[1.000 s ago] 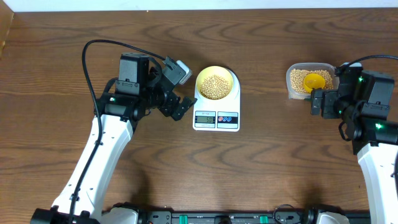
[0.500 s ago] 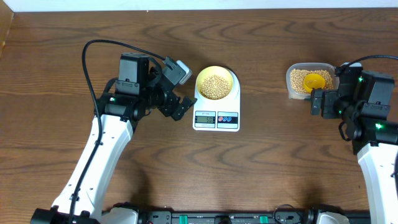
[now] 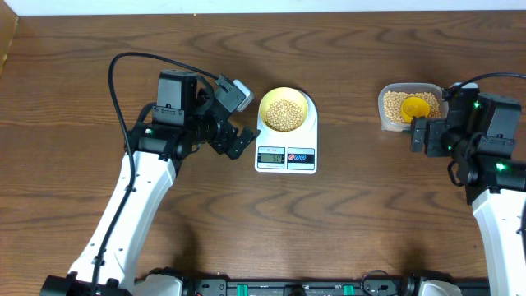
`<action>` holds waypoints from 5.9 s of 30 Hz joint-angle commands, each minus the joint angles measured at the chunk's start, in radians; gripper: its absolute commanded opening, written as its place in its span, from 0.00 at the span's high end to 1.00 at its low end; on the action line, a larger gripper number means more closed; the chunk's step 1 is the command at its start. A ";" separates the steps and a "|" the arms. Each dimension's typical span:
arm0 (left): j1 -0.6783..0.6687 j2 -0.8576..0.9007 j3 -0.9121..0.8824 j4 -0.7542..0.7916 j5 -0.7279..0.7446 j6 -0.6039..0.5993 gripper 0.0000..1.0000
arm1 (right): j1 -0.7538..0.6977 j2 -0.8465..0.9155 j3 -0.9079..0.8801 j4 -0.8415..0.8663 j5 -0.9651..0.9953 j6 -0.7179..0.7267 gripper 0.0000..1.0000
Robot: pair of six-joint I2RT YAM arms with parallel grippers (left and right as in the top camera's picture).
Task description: Scoop item into bowl and weigh 50g on scale
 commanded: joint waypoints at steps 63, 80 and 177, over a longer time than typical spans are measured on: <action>0.002 -0.011 -0.008 0.001 0.013 -0.004 0.03 | -0.003 -0.011 0.020 -0.002 0.011 -0.014 0.01; 0.002 -0.011 -0.008 0.001 0.013 -0.004 0.02 | -0.003 -0.011 0.020 -0.002 0.011 -0.014 0.01; 0.029 -1.248 -1.014 0.739 -0.419 -0.634 0.03 | -0.003 -0.011 0.020 -0.002 0.011 -0.014 0.01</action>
